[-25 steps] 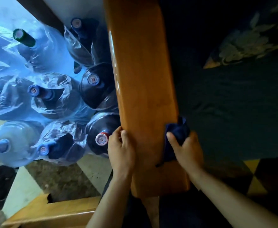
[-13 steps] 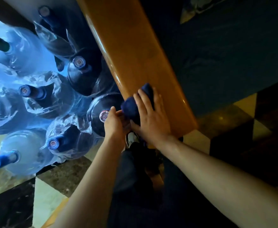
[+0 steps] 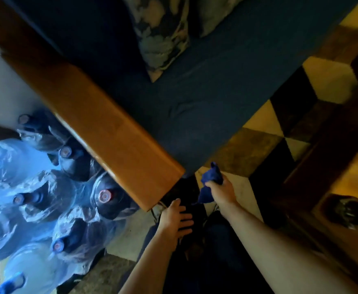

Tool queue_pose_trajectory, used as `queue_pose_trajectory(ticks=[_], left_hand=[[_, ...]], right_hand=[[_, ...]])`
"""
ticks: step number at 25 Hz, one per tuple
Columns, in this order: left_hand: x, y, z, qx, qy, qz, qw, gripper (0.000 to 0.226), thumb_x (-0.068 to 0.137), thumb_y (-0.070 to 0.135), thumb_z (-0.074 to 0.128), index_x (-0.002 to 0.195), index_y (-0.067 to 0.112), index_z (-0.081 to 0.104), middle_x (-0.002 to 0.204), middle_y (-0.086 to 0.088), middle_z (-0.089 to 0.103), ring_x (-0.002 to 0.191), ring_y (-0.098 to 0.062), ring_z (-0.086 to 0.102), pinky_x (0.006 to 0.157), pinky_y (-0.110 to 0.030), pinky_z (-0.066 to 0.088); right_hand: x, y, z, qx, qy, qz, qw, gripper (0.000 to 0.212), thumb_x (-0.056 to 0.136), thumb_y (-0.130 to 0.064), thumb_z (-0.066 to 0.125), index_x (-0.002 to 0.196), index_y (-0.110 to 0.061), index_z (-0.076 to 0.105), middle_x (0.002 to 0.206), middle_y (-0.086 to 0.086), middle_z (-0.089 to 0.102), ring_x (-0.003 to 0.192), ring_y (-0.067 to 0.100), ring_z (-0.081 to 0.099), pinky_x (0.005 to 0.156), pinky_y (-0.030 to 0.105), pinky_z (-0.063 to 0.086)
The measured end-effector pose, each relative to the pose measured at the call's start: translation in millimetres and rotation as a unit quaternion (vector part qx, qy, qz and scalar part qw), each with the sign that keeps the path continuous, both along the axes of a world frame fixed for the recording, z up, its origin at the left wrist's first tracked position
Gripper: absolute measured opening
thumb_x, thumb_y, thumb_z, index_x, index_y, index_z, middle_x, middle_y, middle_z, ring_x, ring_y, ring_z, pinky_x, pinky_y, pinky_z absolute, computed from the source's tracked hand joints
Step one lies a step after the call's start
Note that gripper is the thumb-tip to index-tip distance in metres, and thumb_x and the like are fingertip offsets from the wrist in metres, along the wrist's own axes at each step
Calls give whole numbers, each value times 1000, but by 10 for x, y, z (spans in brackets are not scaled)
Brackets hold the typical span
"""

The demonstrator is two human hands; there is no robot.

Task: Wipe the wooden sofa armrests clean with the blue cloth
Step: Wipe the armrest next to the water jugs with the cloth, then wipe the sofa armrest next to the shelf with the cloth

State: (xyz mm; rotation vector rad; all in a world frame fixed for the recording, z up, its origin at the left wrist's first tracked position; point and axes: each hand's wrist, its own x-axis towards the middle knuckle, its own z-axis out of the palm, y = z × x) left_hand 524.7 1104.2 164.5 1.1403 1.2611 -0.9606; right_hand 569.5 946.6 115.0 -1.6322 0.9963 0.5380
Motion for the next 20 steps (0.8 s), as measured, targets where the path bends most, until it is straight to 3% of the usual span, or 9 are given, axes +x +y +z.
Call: queue_pose_trajectory(ticks=[2,4,7,10,13,16,20], left_hand=[[234,-506,195,11,-59,-33,998,40,103,44,49,116,8,61,103,-16,70,92,-33,68,83,-48,55],[512,-1051,403,16,-114,-74,991,35,102,41,53,113,9,64,102,-15,72,89,-32,70,79,-46,58],[955,-1978,736,15,-177,-165,970,34,101,39,57,122,14,65,114,-16,73,99,-35,71,86,-53,61],[1299,-2830,1018,9,-218,-252,943,35,100,35,59,127,12,63,124,-17,68,111,-37,67,94,-56,58],[1579,-3370,1106,-3,-252,-293,922,22,99,26,61,112,10,69,112,-16,73,102,-33,71,91,-52,60],[2050,-3861,1209,-30,-291,-311,904,17,98,19,65,112,14,70,99,-7,77,82,-21,76,67,-38,64],[2954,-4547,1284,-61,-319,-326,888,24,95,10,69,119,5,68,112,-18,75,96,-34,76,83,-52,63]], right_hand=[[48,-316,274,56,-27,-39,997,33,82,2,70,112,-12,67,91,2,74,71,9,69,56,20,49],[62,-689,512,94,-60,-60,992,41,81,5,69,116,-18,68,85,-5,74,65,3,70,56,18,51],[218,-1432,810,131,-106,-110,979,43,87,2,65,123,-22,64,98,0,74,82,13,74,65,23,56],[406,-2205,1032,136,-136,-181,964,37,93,-10,66,126,-27,62,109,2,72,98,23,72,84,38,59],[650,-2790,1205,135,-155,-253,945,26,96,-19,65,121,-27,63,104,3,71,94,24,70,75,36,55],[1080,-3357,1355,135,-172,-291,931,14,98,-29,64,112,-33,63,108,5,71,94,24,70,73,36,55],[1939,-4010,1414,103,-187,-293,932,20,101,-36,61,118,-27,61,105,4,70,94,26,71,79,41,59]])
